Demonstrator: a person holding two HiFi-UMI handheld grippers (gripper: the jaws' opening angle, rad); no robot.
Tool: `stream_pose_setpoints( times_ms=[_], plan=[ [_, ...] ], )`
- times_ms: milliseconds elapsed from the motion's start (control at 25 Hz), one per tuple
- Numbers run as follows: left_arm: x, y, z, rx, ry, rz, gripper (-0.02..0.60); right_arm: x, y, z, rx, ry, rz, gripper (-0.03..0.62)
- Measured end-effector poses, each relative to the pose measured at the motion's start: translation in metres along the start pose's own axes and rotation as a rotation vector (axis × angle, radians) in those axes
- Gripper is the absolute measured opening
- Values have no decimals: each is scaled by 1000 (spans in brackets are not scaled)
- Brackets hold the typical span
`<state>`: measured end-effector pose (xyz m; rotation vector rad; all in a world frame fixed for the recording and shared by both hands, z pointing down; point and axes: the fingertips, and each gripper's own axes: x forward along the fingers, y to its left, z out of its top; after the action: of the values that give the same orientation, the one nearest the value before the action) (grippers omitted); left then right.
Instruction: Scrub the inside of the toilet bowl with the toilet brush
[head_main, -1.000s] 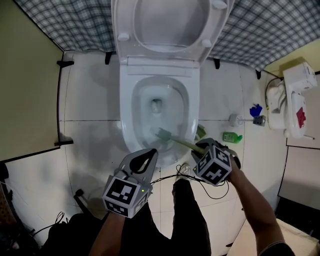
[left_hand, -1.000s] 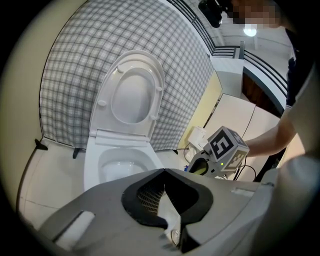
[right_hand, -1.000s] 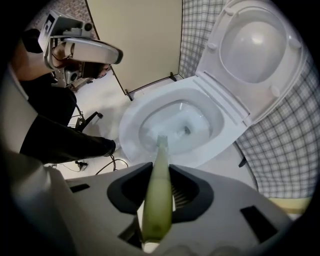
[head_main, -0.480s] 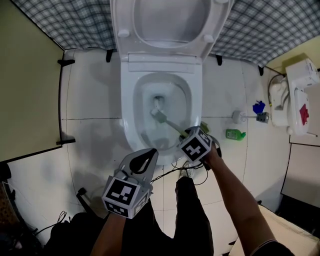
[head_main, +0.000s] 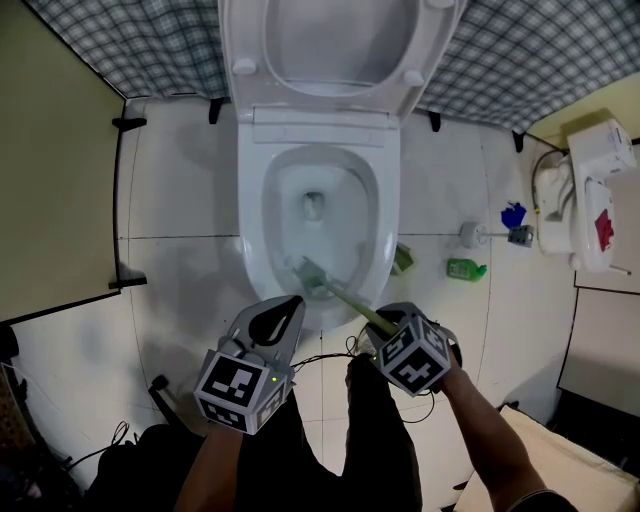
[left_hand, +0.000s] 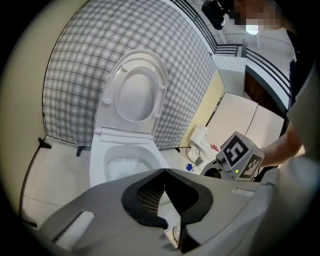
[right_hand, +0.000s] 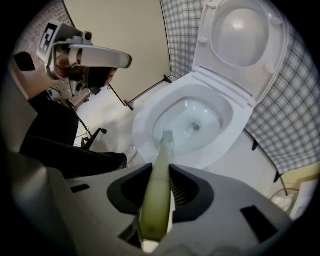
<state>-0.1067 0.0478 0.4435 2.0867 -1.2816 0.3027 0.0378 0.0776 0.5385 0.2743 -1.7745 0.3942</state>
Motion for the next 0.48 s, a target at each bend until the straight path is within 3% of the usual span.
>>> stream_pose_setpoints(
  times_ms=[200, 480],
  plan=[
    [-4, 2, -2, 2, 8, 8, 0, 6, 20, 0, 277, -62, 118, 123],
    [-10, 9, -5, -2, 16, 27, 0, 38, 11, 23, 419, -81, 31, 121]
  ],
)
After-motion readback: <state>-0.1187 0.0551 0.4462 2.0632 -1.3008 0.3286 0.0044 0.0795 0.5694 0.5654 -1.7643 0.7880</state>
